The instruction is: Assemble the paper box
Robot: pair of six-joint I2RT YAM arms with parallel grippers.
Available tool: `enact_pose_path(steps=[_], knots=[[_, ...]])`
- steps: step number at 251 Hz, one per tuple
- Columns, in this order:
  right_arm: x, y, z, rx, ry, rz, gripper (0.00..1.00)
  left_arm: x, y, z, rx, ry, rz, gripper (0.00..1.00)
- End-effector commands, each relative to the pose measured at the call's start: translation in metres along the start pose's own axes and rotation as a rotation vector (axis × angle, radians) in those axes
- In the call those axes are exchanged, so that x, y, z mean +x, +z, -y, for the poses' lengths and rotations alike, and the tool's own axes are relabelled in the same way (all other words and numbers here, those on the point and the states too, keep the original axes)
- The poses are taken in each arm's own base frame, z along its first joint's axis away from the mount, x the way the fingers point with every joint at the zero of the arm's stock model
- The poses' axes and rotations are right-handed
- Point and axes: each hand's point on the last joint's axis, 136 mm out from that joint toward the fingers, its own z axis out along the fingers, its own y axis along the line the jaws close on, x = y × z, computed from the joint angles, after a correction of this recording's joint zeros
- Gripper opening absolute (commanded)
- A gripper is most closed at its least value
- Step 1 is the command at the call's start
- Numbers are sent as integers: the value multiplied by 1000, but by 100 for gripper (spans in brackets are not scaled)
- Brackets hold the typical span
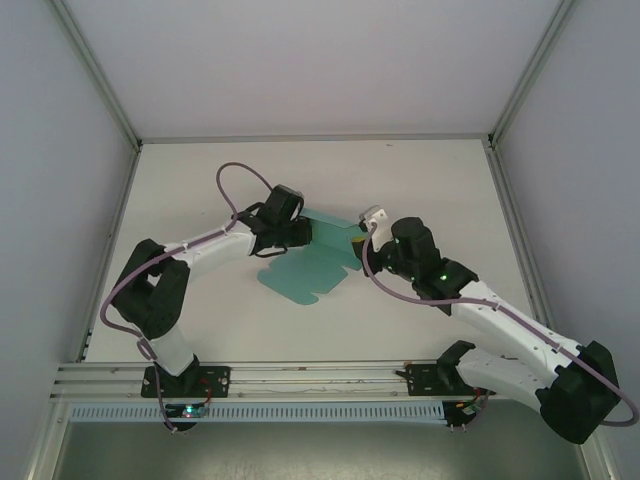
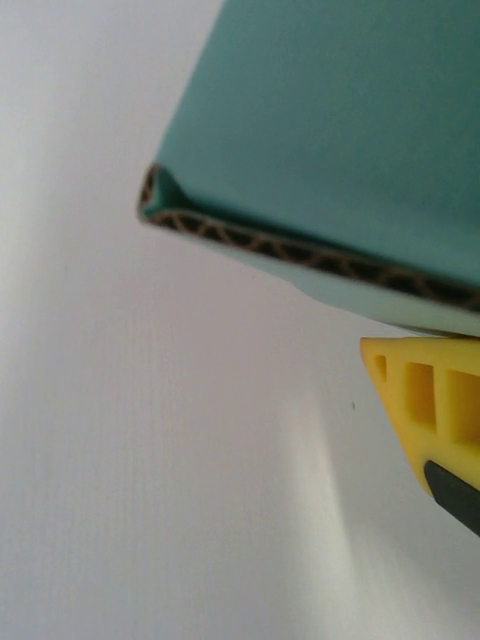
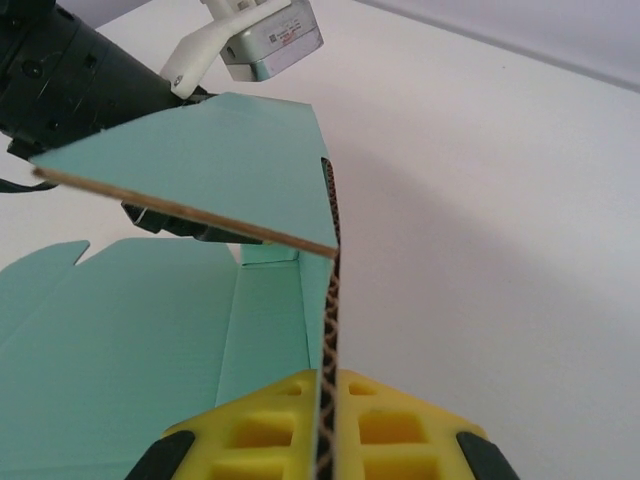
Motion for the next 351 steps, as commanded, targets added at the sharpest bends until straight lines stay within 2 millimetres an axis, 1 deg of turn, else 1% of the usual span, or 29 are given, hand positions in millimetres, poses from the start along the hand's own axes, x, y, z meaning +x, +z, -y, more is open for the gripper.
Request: enact_pose_path(steps=[1,18,41,48,57,67,83,90,99,100,113,126,137,149,187,196,218,221,224,245,272,273,277,289,307,327,340,351], knots=[[-5,-15,-14,-38,-23,40,0,-17,-16,-127,-561,-305,155,0],[-7,-15,-14,-39,-27,44,0,-19,-17,-128,-573,-304,163,1],[-5,-10,-14,-40,-34,33,0,-22,-19,-122,-548,-280,160,1],[-6,-9,-14,-42,-36,33,0,-24,-22,-118,-533,-268,163,4],[-8,-8,-15,-46,-41,34,0,-27,-24,-113,-509,-254,173,10],[-12,-7,-17,-56,-46,42,0,-32,-24,-105,-453,-213,187,13],[-17,-7,-21,-81,-54,49,0,-40,-21,-83,-316,-109,212,16],[-18,-6,-23,-89,-55,48,0,-40,-19,-71,-245,-61,212,18],[-19,-5,-24,-94,-54,48,0,-41,-21,-59,-174,-8,226,22],[-19,-5,-21,-88,-52,48,0,-41,-22,-57,-167,-2,228,23],[-20,-4,-25,-99,-52,50,0,-40,-25,-40,-70,77,237,29],[-22,-5,-27,-111,-50,59,0,-40,-30,-34,-35,107,258,39],[-23,-6,-29,-128,-52,70,0,-41,-35,-32,-23,131,266,41],[-23,-6,-32,-143,-55,80,0,-41,-38,-29,-11,149,276,46],[-26,-8,-35,-192,-32,83,0,-40,-46,-8,116,238,324,50],[-26,-9,-36,-203,-28,84,0,-40,-48,-5,142,251,337,55],[-27,-12,-38,-227,-23,86,0,-39,-53,2,202,277,357,58],[-28,-13,-36,-224,-21,90,0,-39,-53,3,210,280,357,58],[-28,-13,-40,-238,-25,88,0,-38,-53,4,216,285,357,58],[-29,-16,-43,-262,-22,86,0,-36,-54,9,257,304,352,58],[-26,-16,-44,-271,-15,73,0,-35,-60,21,332,337,364,59],[-30,-17,-44,-272,-17,81,0,-35,-60,21,335,338,365,59],[-27,-16,-44,-271,-15,72,0,-33,-61,23,347,344,364,59],[-26,-16,-44,-273,-12,70,0,-30,-63,28,379,370,365,59],[-28,-17,-44,-281,-12,78,0,-30,-64,28,381,375,374,58],[-30,-19,-45,-287,-13,87,0,-31,-62,26,373,376,369,49],[-31,-20,-46,-289,-13,89,0,-31,-59,25,365,369,358,38],[-32,-20,-45,-288,-11,91,0,-31,-56,24,355,364,347,31]])
